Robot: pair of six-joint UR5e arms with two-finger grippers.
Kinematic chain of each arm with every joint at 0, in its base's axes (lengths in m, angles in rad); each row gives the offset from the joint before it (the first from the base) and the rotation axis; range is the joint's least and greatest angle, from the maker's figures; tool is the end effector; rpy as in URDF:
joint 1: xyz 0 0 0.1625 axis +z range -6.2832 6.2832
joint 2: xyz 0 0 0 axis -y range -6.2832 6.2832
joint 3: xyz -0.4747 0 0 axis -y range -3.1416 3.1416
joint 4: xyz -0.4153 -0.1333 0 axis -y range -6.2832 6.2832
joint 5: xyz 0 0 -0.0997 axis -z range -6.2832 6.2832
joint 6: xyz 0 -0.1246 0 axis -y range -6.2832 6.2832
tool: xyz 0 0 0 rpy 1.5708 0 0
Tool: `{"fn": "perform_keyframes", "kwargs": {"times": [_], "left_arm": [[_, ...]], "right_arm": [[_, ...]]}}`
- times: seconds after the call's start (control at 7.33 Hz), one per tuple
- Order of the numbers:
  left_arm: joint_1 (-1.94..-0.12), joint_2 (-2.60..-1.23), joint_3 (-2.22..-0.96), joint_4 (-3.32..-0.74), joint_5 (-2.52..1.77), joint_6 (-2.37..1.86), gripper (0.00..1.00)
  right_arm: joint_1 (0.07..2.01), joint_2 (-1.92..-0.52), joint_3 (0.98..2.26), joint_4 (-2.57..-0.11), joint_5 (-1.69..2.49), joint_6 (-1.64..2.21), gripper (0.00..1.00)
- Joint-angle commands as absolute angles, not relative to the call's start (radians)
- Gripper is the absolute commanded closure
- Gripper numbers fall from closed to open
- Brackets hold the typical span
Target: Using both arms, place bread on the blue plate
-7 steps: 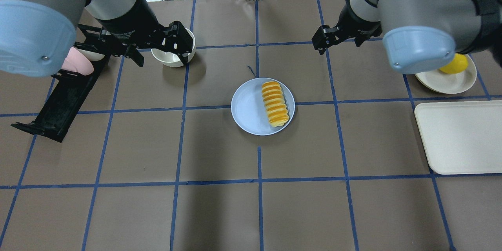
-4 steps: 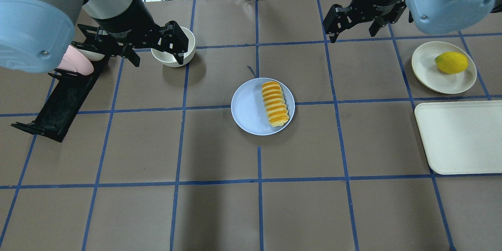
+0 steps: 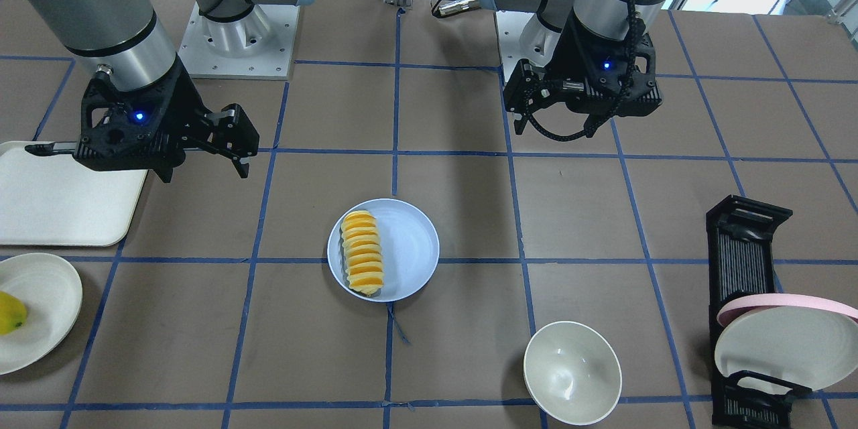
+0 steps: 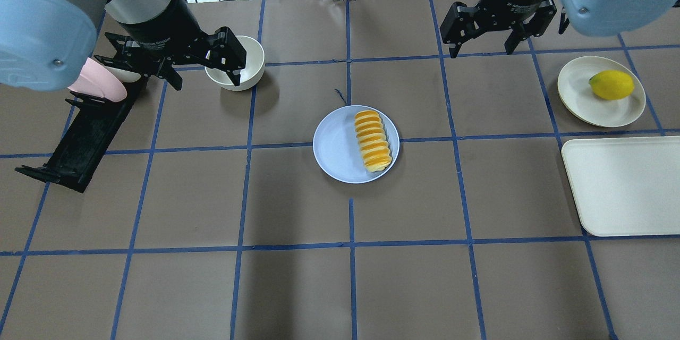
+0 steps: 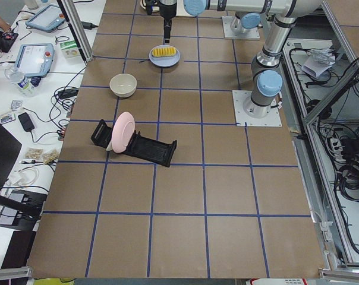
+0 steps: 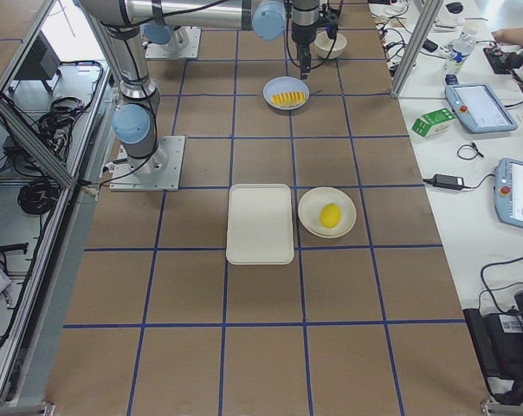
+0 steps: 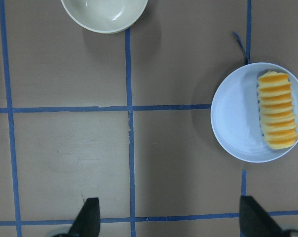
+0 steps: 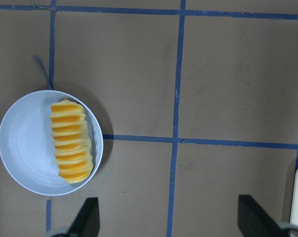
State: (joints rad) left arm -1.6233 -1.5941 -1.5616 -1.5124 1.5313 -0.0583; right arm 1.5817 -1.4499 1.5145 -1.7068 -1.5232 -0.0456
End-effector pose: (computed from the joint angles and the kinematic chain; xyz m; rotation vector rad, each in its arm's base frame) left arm -0.1659 -0.5234 0.5112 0.0076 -3.0990 0.0651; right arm 0.1455 -0.5785 0.4899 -0.0900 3.0919 -0.1117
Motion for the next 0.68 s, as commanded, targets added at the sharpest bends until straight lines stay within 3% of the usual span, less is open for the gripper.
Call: {"fn": "perform_keyframes", "kwargs": {"times": [0.0,0.55], "left_arm": [[-1.623,-1.597,-1.563,-1.513,1.532,-0.058,0.0],[-1.623,-1.605,-1.562,-1.503,1.529,-0.06,0.0]], "right_arm": [[1.582,-1.451,1.513,-1.692,-1.517,-0.044,0.0],[1.583,-1.451,1.519,-1.69,-1.52,-0.044,0.0]]}}
